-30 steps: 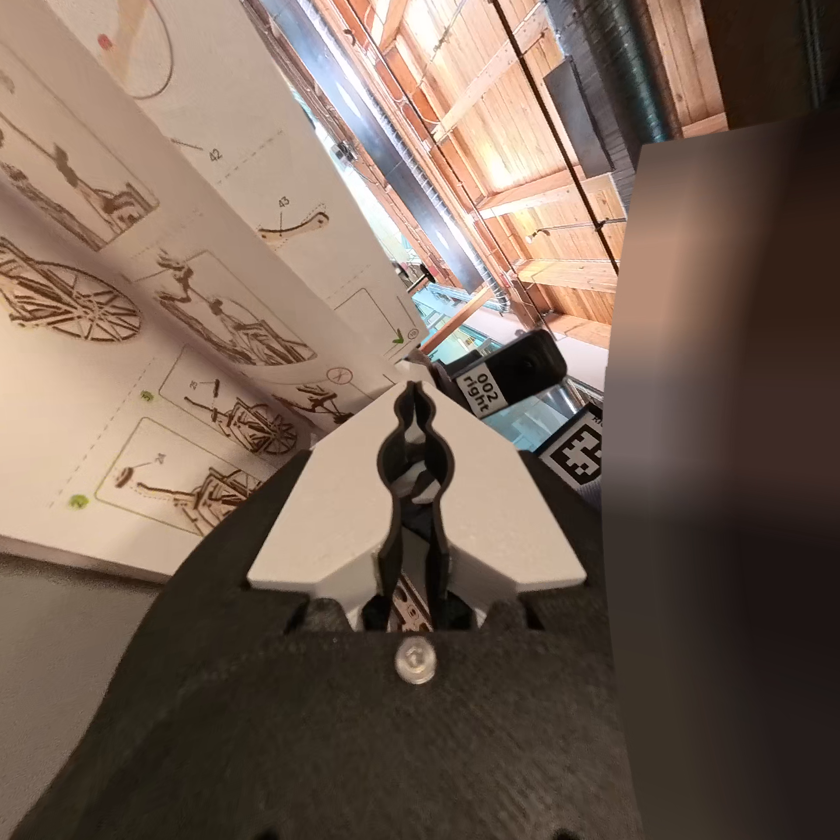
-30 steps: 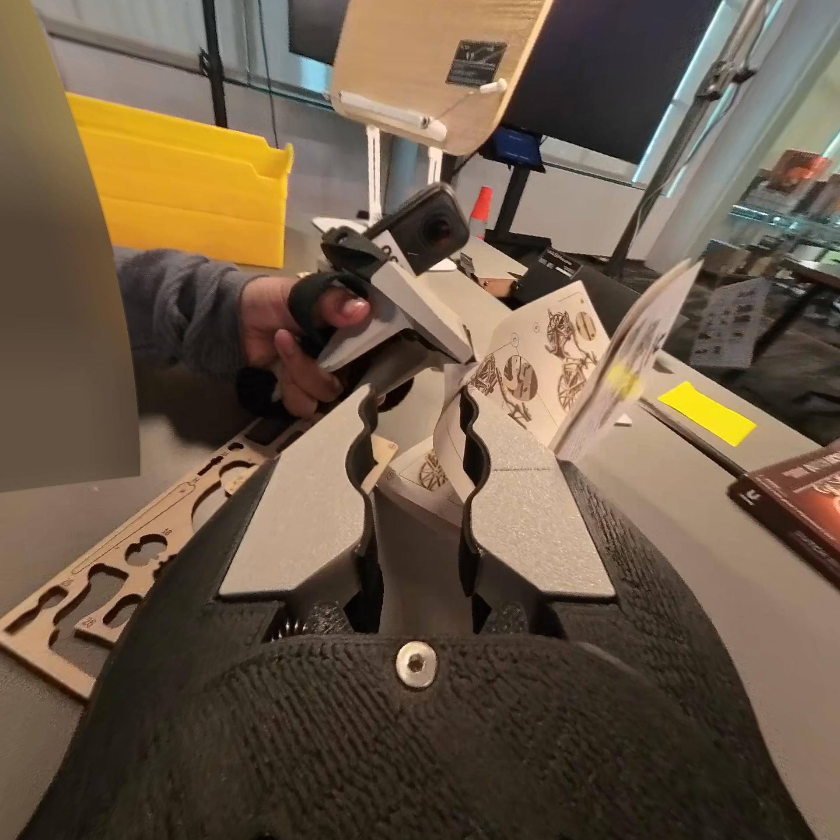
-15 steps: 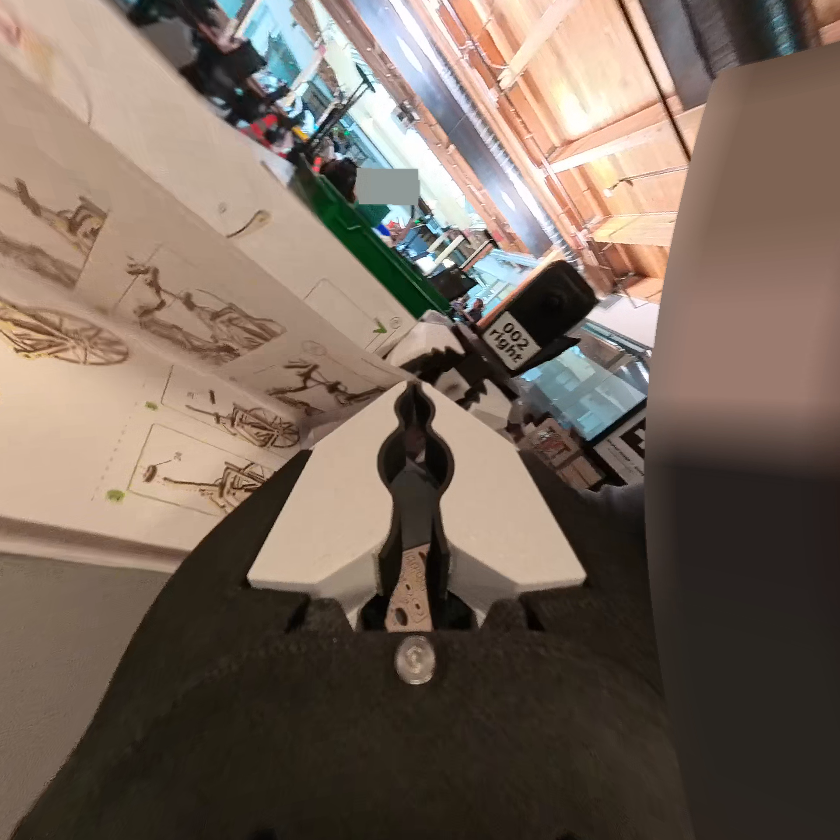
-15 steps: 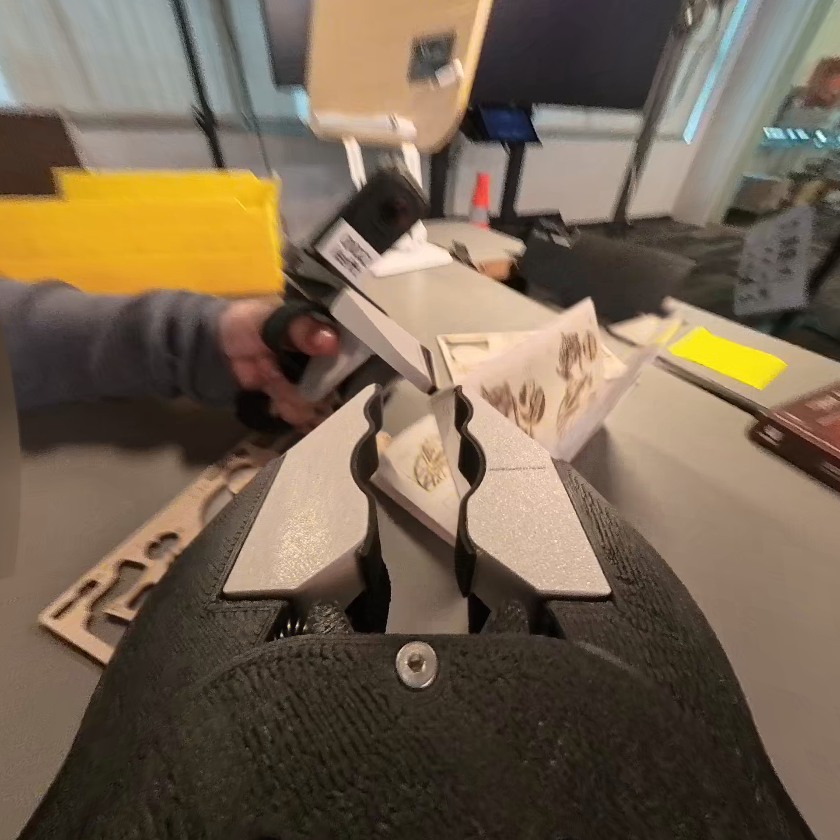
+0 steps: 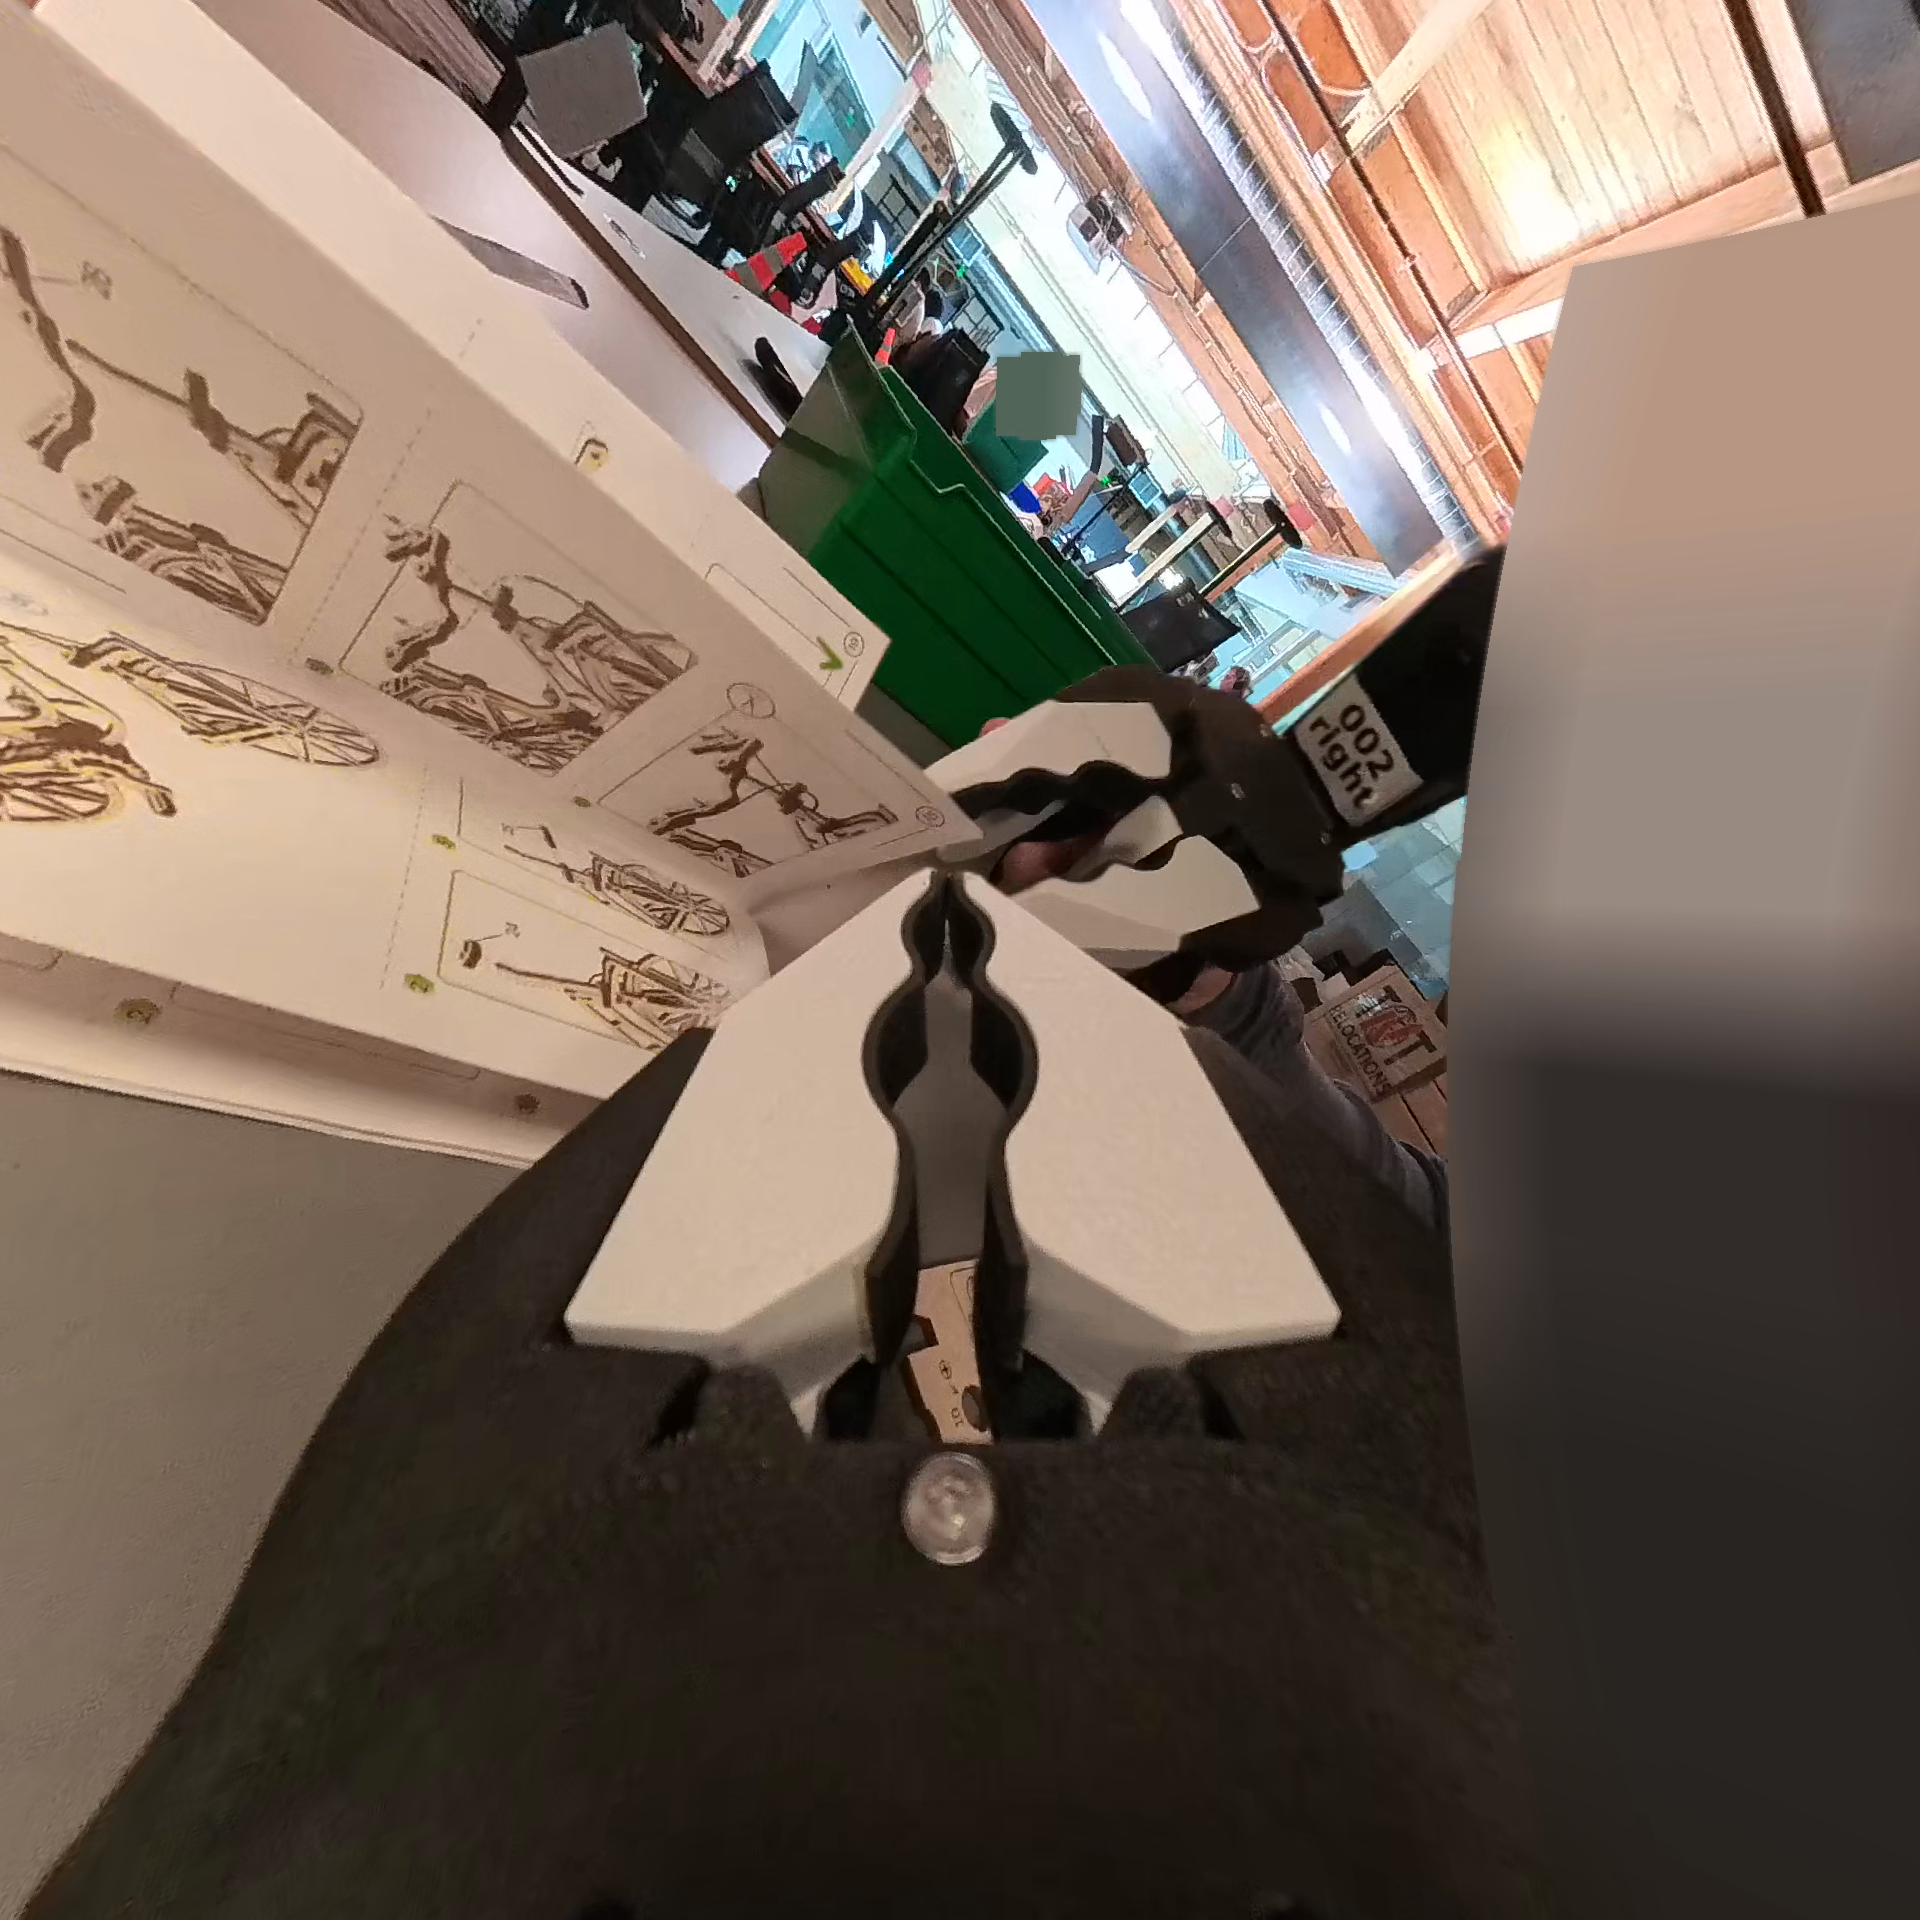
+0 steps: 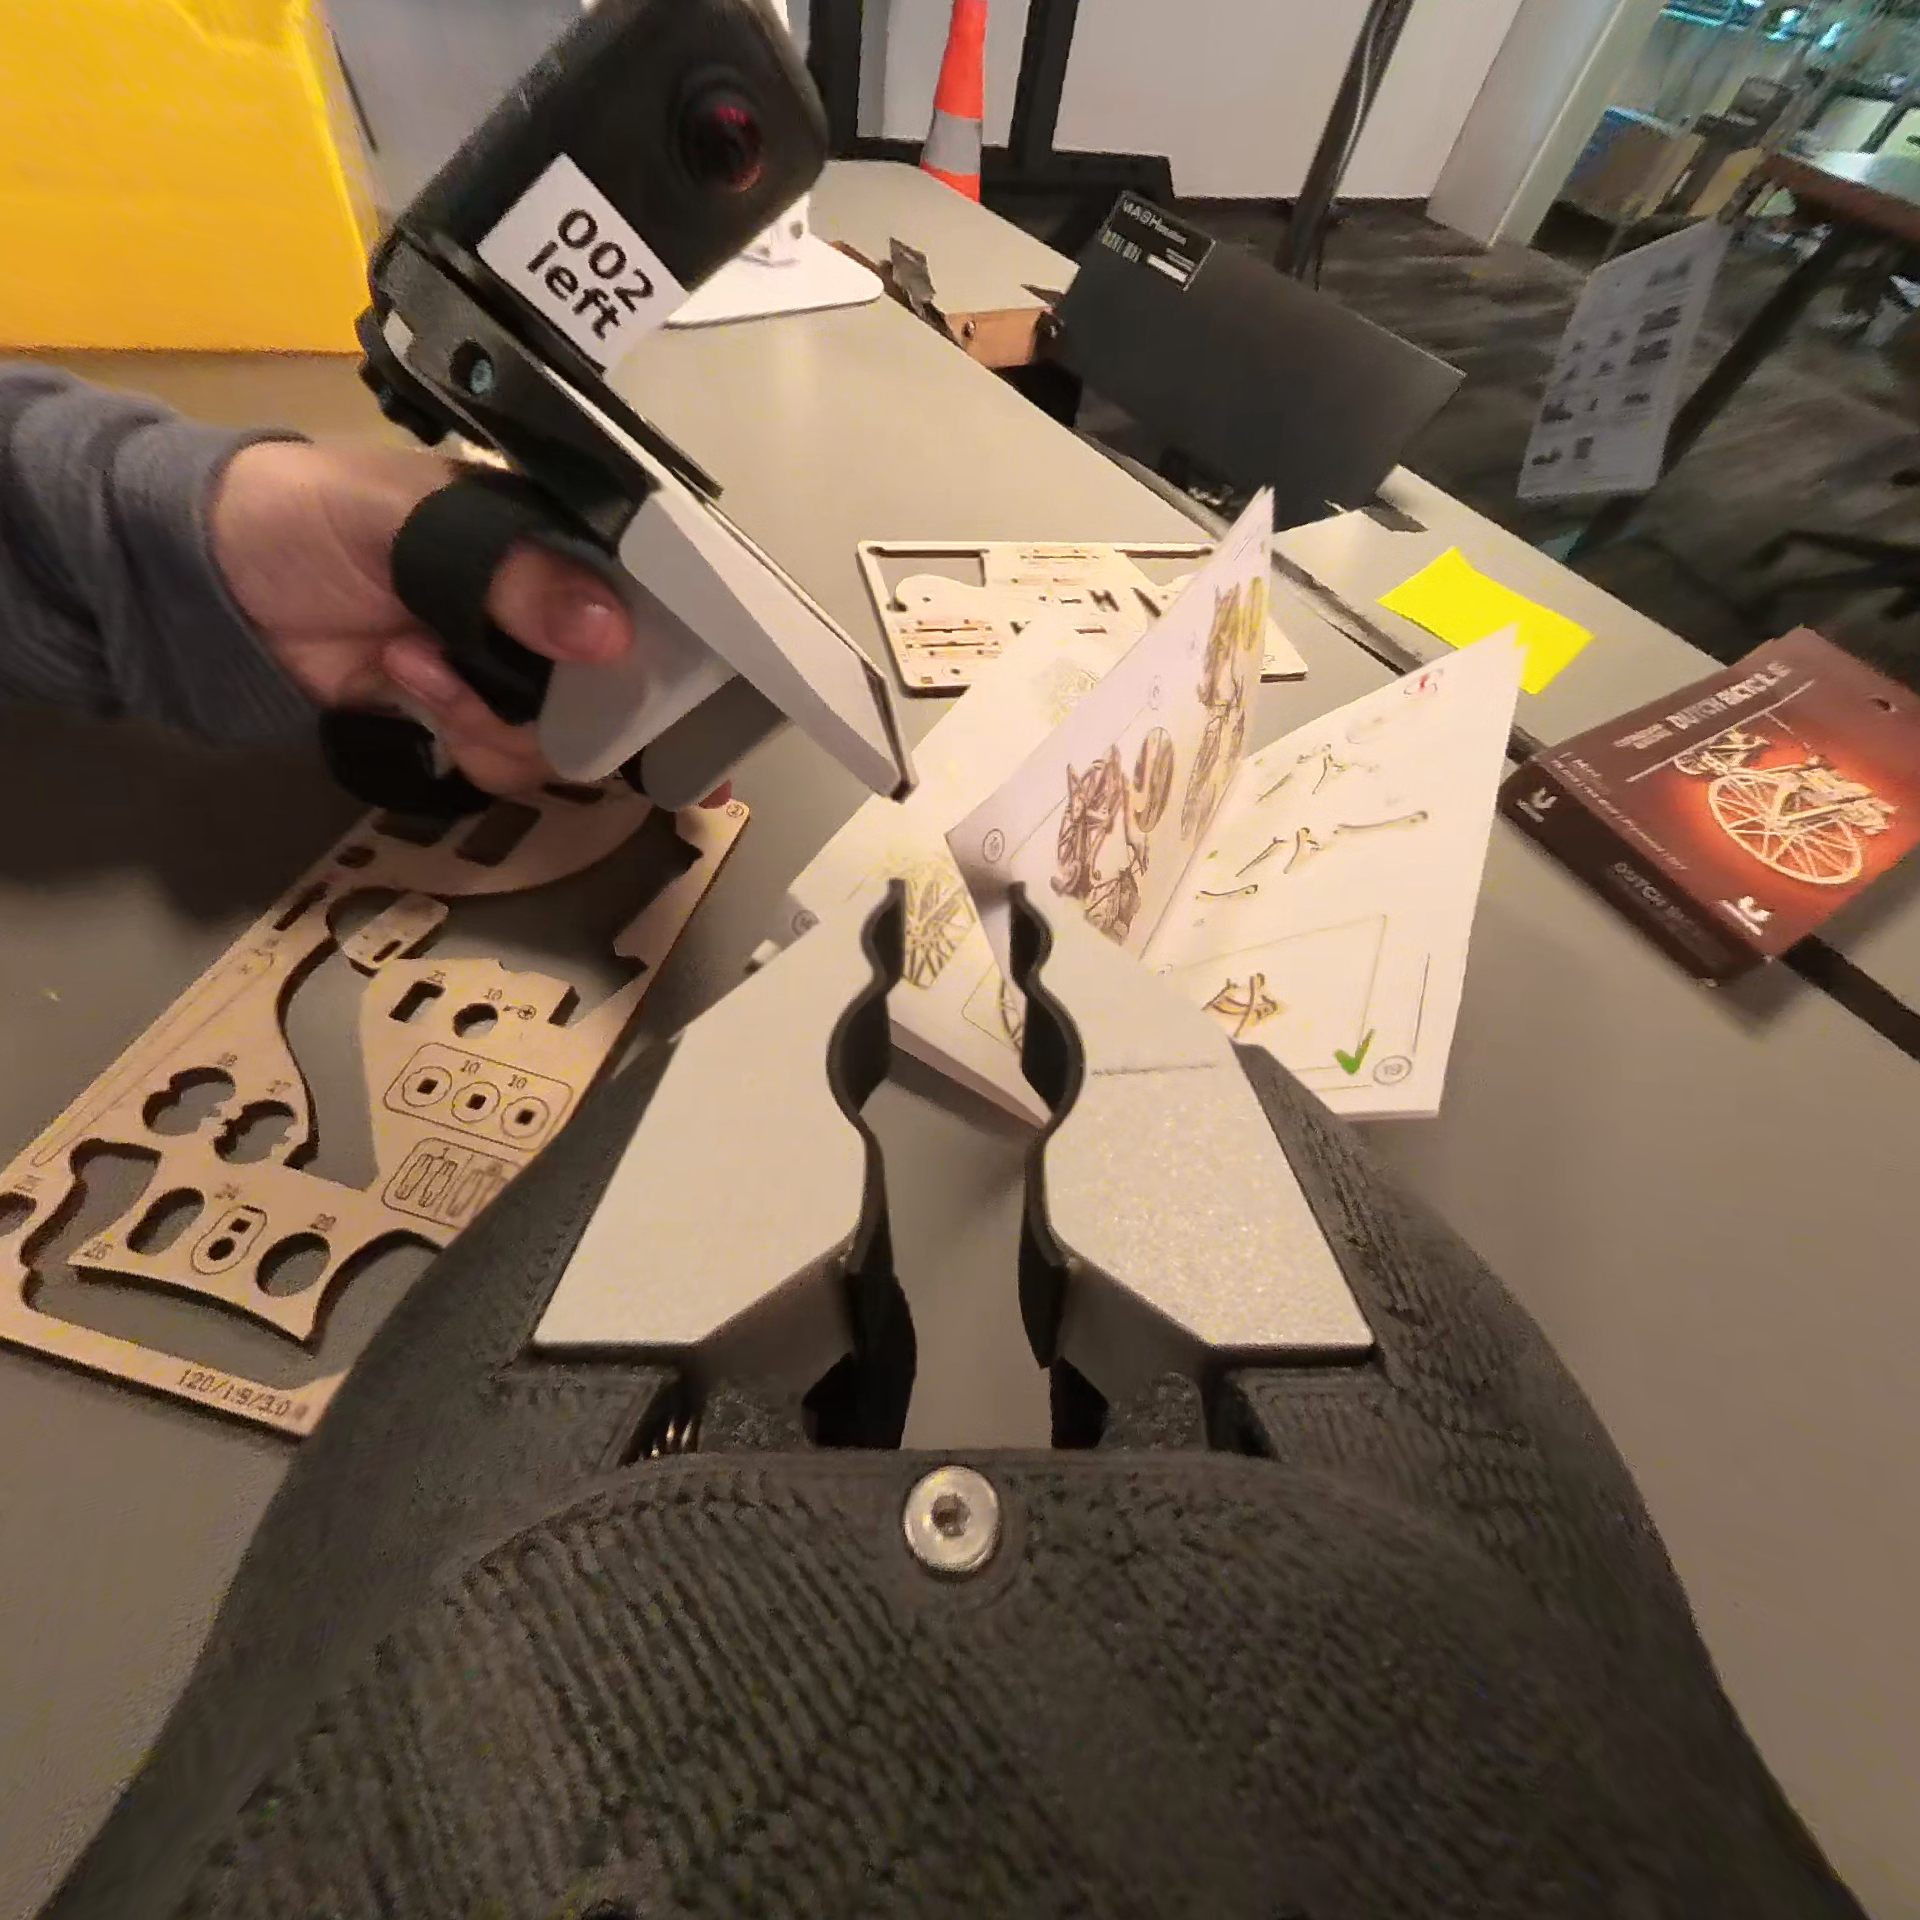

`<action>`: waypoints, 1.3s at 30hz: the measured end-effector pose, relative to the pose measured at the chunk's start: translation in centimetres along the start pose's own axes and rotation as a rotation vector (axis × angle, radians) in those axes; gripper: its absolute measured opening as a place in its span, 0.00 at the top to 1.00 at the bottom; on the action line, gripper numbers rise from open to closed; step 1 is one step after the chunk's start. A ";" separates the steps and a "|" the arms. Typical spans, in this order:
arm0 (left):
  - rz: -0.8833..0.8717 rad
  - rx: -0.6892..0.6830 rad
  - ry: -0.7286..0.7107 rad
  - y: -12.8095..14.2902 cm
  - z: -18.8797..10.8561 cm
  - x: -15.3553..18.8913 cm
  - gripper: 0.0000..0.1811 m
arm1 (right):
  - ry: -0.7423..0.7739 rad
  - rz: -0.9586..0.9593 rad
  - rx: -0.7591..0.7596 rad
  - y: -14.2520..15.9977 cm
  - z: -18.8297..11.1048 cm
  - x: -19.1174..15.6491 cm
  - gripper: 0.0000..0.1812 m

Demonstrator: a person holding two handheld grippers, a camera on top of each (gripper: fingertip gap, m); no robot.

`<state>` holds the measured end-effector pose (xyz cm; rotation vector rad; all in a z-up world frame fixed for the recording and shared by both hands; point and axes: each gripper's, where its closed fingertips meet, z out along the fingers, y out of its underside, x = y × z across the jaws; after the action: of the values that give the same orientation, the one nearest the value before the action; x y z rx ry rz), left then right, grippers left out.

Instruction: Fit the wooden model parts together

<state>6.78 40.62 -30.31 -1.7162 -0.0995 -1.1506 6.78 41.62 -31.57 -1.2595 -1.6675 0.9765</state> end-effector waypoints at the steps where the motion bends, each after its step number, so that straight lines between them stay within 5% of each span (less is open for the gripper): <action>1: -0.001 -0.002 0.001 0.0 0.0 0.0 1.00 | 0.001 -0.008 -0.005 0.0 0.0 -0.1 0.93; 20: -0.031 -0.044 0.010 0.6 0.2 0.0 1.00 | -0.001 0.070 0.062 -0.7 -0.9 0.6 1.00; 31: -0.073 -0.007 0.024 0.1 -0.1 -0.1 1.00 | -0.210 0.449 0.205 -1.5 -0.5 0.1 1.00; 39: -0.075 0.007 0.070 -0.2 -0.3 0.4 0.94 | -0.286 0.429 0.185 -1.7 0.2 -1.7 1.00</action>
<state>6.74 40.29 -29.88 -1.6767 -0.1254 -1.2623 6.32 39.64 -30.38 -1.4322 -1.4957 1.5957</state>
